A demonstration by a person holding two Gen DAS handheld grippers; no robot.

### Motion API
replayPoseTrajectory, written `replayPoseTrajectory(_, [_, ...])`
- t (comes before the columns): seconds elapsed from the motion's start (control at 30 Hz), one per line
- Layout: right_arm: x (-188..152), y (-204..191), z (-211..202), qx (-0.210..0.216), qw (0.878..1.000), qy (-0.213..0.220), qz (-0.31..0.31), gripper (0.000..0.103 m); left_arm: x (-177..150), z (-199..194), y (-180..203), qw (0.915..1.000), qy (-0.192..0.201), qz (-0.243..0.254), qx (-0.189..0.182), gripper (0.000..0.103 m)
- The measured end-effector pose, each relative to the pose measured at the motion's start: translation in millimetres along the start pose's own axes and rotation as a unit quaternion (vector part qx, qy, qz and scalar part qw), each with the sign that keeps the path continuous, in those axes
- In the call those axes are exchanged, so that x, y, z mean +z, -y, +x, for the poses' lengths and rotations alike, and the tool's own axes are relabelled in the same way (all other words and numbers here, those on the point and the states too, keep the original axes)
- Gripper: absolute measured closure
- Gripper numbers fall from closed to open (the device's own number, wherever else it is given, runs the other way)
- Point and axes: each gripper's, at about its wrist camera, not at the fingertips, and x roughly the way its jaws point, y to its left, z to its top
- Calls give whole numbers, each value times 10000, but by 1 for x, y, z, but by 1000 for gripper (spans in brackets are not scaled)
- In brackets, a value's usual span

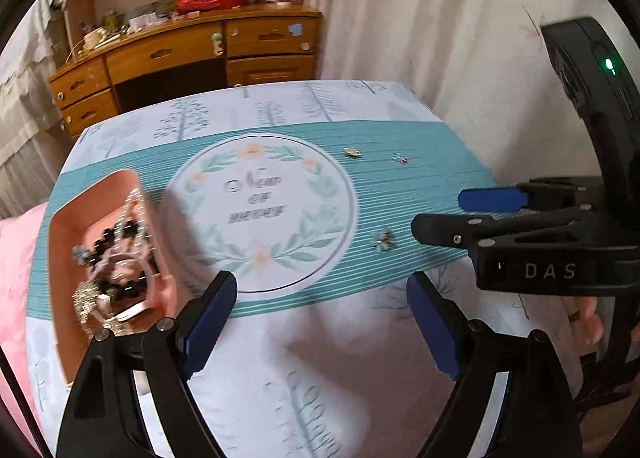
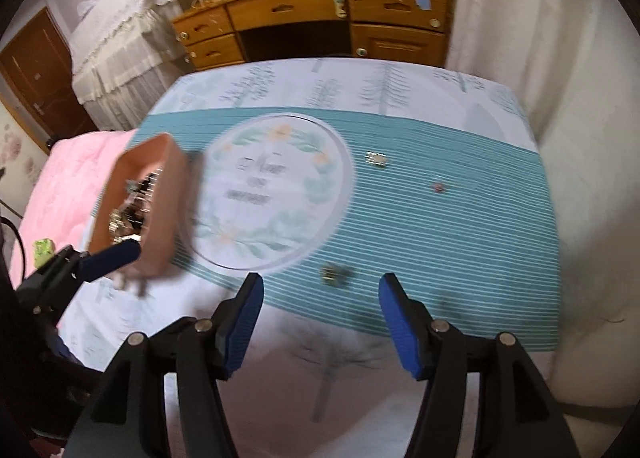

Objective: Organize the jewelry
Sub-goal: 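Grasp the silver flower brooch with the left tool while the right tool approaches the red-stone ring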

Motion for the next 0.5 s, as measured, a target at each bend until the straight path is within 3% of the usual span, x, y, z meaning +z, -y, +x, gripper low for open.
replayPoseTrajectory(0.3, [4, 52, 25, -524, 9983, 60, -246, 39, 10, 48, 41, 9996, -210, 0, 197, 18])
replayPoseTrajectory(0.43, [11, 69, 39, -480, 9983, 297, -152, 40, 17, 68, 50, 9994, -211, -70, 273, 18])
replayPoseTrajectory(0.5, [14, 78, 47, -413, 9981, 452, -107, 40, 20, 77, 52, 9992, -211, -117, 309, 26])
